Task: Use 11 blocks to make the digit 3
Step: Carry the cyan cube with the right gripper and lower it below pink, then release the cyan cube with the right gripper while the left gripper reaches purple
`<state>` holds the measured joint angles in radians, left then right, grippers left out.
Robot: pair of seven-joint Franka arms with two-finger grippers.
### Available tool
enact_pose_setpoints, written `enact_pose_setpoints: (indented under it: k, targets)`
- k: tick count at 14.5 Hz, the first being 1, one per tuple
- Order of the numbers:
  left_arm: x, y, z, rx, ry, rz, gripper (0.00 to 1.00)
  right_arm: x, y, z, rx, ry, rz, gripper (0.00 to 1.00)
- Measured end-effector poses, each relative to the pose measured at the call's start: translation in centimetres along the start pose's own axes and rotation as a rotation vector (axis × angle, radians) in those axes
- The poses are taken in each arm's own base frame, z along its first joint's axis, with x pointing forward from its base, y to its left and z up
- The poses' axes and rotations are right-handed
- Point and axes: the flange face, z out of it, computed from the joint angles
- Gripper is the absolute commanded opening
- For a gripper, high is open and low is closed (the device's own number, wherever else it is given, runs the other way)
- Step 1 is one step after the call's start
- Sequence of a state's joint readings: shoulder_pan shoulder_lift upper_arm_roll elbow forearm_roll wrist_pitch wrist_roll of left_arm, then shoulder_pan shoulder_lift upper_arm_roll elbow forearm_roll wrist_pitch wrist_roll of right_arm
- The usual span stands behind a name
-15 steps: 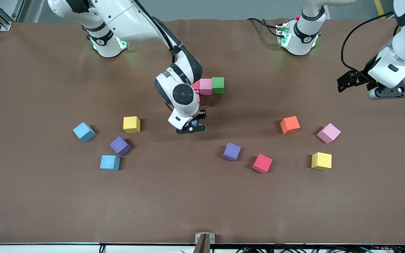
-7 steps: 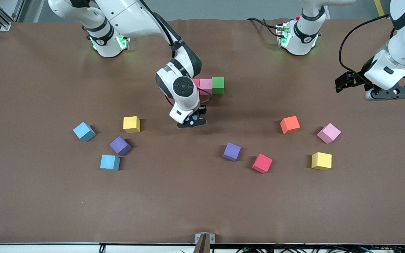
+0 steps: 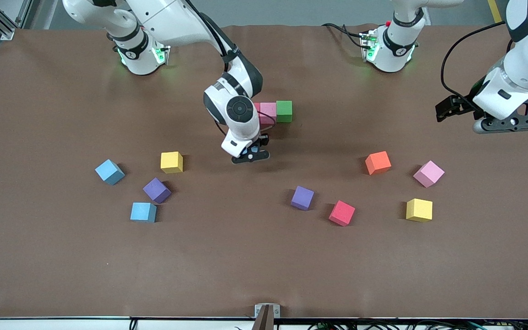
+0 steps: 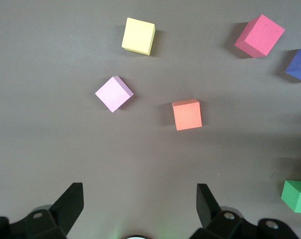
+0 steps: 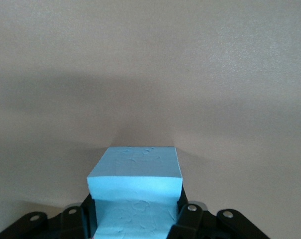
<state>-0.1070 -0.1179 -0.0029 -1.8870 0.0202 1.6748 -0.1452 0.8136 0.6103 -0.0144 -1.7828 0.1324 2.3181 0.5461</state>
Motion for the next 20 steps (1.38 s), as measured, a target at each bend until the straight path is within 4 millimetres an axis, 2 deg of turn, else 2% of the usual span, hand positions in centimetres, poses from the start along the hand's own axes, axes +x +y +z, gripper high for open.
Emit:
enact_pose_setpoints:
  k: [5,7,11,14,16,17,18,19,20]
  targets:
    - [0.4,0.2,0.7,0.002,-0.011,0.0,1.0,-0.1,-0.1,0.0,-0.001,-0.001,-0.001,0.29]
    - [0.7,0.8,1.0,0.003,-0.005,-0.008,1.0,-0.1,-0.1,0.0,0.0,0.0,-0.001,0.29]
    - [2.6,4.5,2.2,0.009,-0.004,-0.072,1.0,-0.2,-0.2,0.0,0.001,0.002,0.0,0.29]
    - [5.5,8.3,3.1,0.0,-0.001,-0.166,1.0,-0.4,-0.4,0.0,0.002,0.003,0.011,0.3]
    - [7.5,11.1,4.5,-0.01,-0.016,-0.226,1.0,-0.4,-0.4,0.0,0.002,0.003,0.012,0.32]
    - [8.4,12.3,5.6,-0.013,-0.028,-0.243,1.0,-0.4,-0.4,0.0,0.002,0.003,0.013,0.37]
    - [9.2,13.5,6.7,-0.017,-0.037,-0.261,1.0,-0.4,-0.4,0.0,0.002,0.003,0.013,0.54]
    - [9.9,14.8,7.7,-0.023,-0.038,-0.283,1.0,-0.4,-0.4,0.0,0.002,0.003,0.013,0.97]
    - [10.4,16.1,8.7,-0.029,-0.036,-0.31,1.0,-0.4,-0.4,0.0,0.002,0.003,0.014,1.0]
